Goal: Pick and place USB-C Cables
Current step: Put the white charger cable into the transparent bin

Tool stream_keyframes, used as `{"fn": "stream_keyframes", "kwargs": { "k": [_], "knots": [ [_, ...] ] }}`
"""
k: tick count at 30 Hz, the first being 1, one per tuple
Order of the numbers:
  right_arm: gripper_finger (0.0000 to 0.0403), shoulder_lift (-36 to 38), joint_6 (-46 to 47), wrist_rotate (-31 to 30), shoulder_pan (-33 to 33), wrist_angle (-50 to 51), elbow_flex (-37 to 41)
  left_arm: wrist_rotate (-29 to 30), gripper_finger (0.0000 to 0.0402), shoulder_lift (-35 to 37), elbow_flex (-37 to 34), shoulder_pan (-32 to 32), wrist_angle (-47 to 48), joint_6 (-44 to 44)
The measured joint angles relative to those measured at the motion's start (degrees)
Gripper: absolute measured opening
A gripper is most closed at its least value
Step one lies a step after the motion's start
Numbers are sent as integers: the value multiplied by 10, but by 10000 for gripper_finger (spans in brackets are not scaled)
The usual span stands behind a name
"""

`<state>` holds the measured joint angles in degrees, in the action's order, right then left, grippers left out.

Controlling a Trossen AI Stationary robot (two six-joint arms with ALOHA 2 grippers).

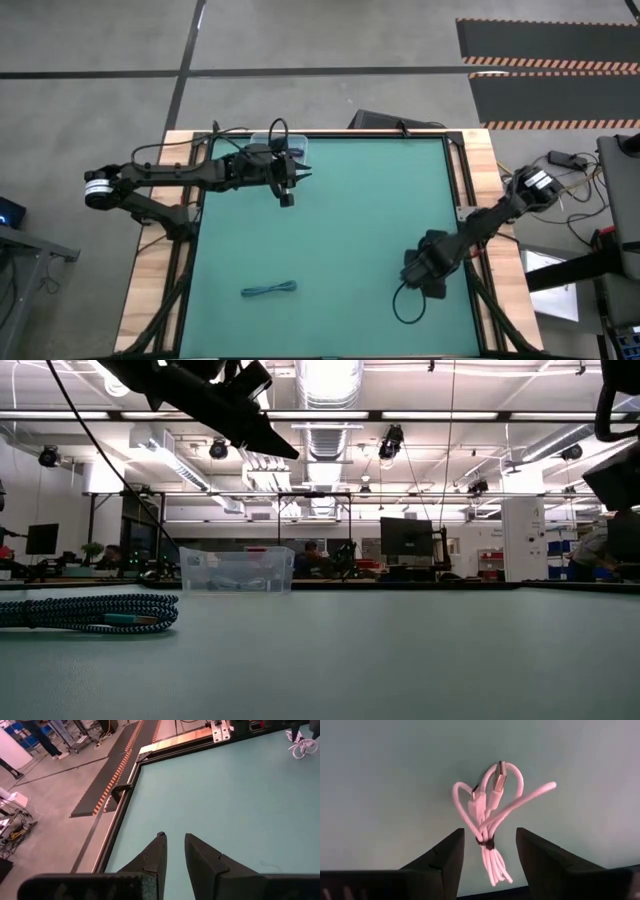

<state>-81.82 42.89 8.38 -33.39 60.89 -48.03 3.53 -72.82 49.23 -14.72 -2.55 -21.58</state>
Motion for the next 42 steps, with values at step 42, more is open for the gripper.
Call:
{"fn": "stream_keyframes", "kwargs": {
  "k": [42],
  "knots": [
    [13,99,-177,-207,160,-307,1,0,52,0,0,1,-26,3]
  ]
}}
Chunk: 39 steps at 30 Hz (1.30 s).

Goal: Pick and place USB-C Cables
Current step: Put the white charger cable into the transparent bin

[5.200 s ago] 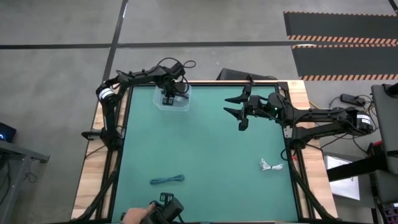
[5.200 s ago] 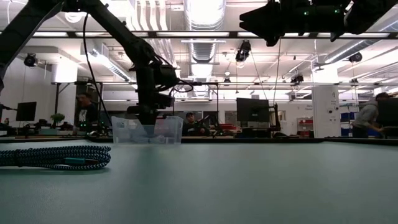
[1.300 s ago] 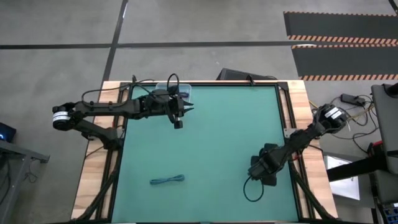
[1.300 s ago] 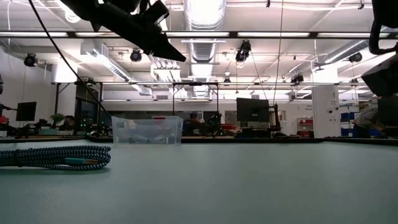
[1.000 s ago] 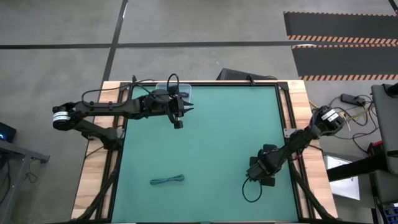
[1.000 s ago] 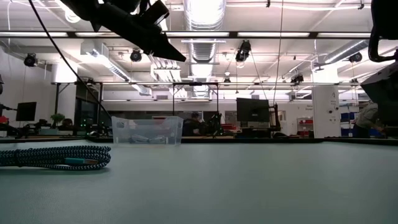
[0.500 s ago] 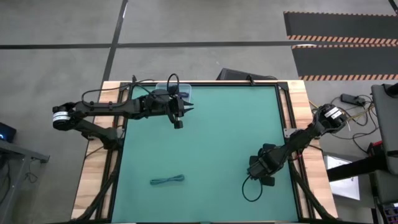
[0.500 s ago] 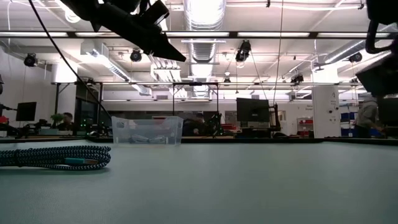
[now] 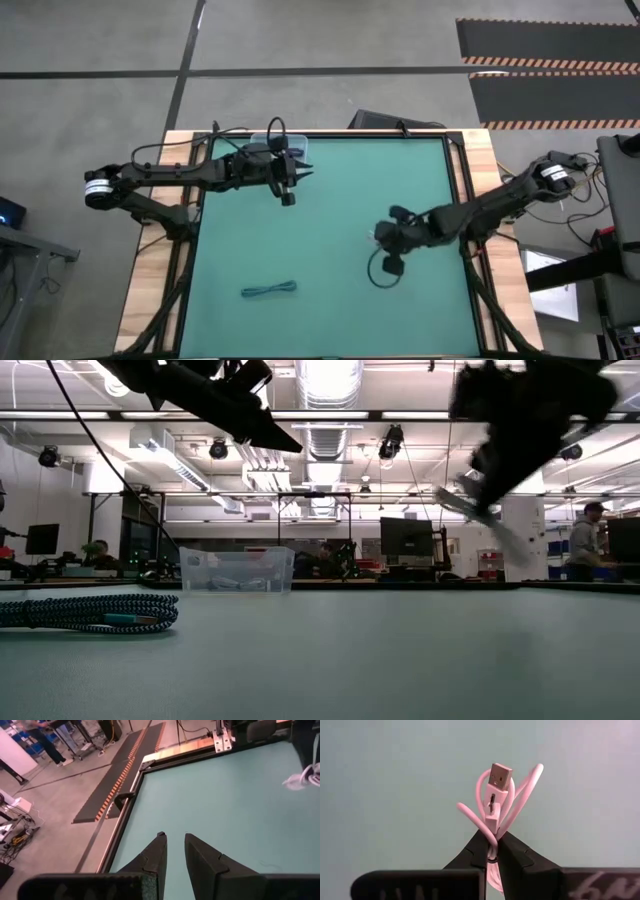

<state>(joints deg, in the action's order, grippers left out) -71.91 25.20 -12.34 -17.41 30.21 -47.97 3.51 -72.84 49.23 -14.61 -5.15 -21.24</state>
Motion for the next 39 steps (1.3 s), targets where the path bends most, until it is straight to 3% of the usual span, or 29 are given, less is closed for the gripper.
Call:
{"fn": "stream_keyframes", "kwargs": {
  "k": [8,15,23,39],
  "knots": [
    [13,-5,-229,-12,95,-200,9,0,52,0,0,1,-16,30],
    [13,-39,-339,24,159,-416,44,0,52,0,0,1,-19,61],
    [13,-99,-371,104,213,-649,69,0,52,0,0,1,-20,81],
    [13,-159,-378,115,241,-851,79,-2,52,0,0,5,-11,120]
  ]
}}
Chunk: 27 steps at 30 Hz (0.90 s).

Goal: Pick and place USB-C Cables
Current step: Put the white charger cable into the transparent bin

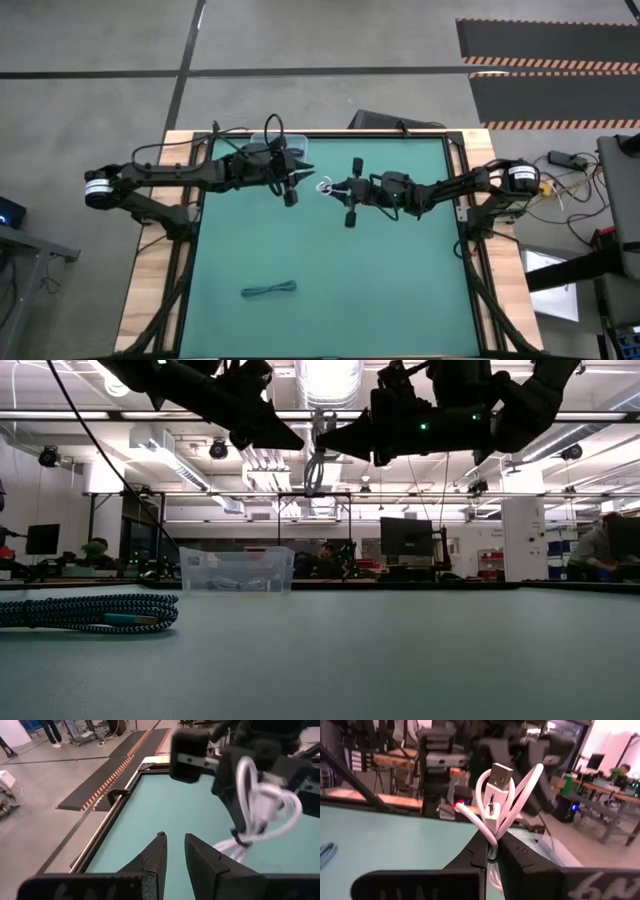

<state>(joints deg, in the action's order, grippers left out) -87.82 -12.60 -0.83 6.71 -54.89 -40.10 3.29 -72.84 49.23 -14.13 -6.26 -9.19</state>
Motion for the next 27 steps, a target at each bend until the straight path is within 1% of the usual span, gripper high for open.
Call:
{"fn": "stream_keyframes", "kwargs": {
  "k": [5,8,13,21,27],
  "knots": [
    [13,3,7,20,0,-67,29,-1,52,4,0,12,37,36],
    [13,3,19,24,0,-127,51,-1,52,6,0,25,53,54],
    [13,3,37,23,2,-196,73,-1,52,7,0,54,49,59],
    [13,3,46,23,5,-214,78,-2,52,7,0,84,37,62],
    [13,3,56,23,5,-215,78,0,52,-2,0,85,34,104]
  ]
}}
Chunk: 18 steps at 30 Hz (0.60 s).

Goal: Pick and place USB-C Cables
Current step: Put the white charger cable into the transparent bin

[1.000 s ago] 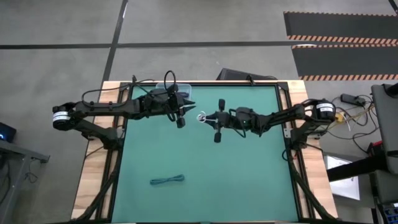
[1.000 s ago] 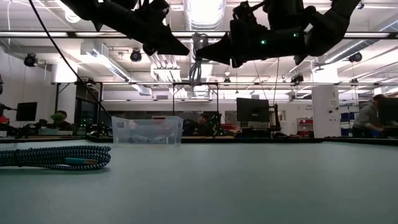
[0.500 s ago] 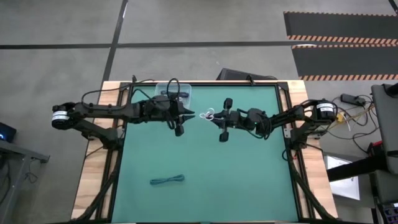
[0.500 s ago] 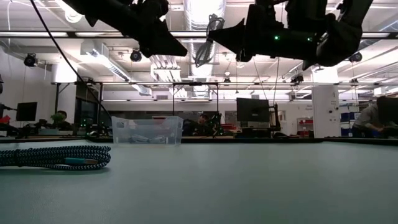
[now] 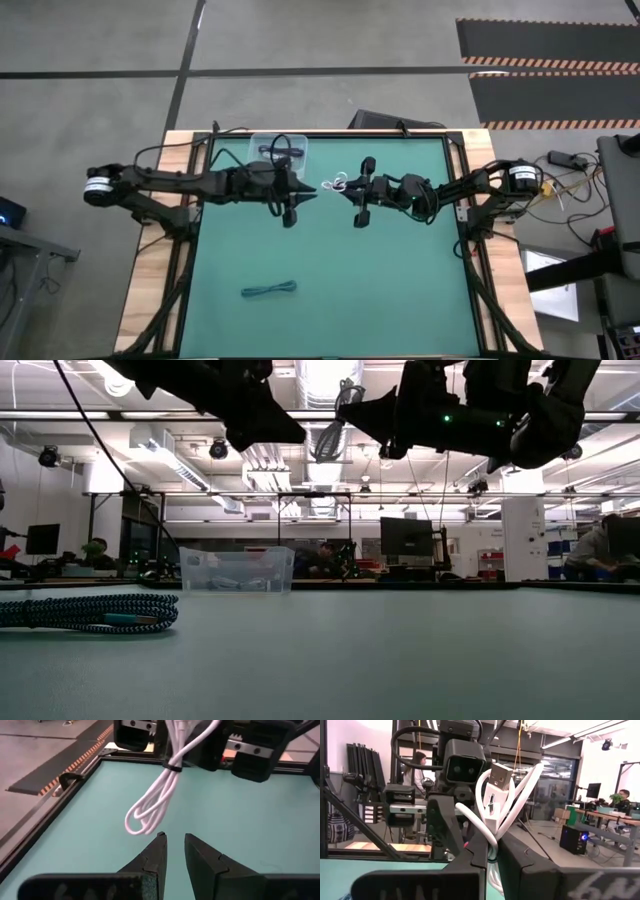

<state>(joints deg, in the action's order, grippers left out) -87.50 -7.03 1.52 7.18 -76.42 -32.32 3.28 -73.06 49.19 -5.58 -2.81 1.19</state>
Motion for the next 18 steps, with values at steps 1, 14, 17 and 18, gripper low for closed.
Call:
{"fn": "stream_keyframes", "kwargs": {
  "k": [1,14,17,18],
  "knots": [
    [13,0,0,0,0,0,0,1,52,-5,0,0,-6,1],
    [13,0,21,0,0,22,3,1,69,-45,0,0,-62,0],
    [13,0,27,0,0,27,3,25,94,-44,0,0,-62,0],
    [13,0,30,0,0,27,3,35,103,-44,0,0,-65,0]
  ]
}}
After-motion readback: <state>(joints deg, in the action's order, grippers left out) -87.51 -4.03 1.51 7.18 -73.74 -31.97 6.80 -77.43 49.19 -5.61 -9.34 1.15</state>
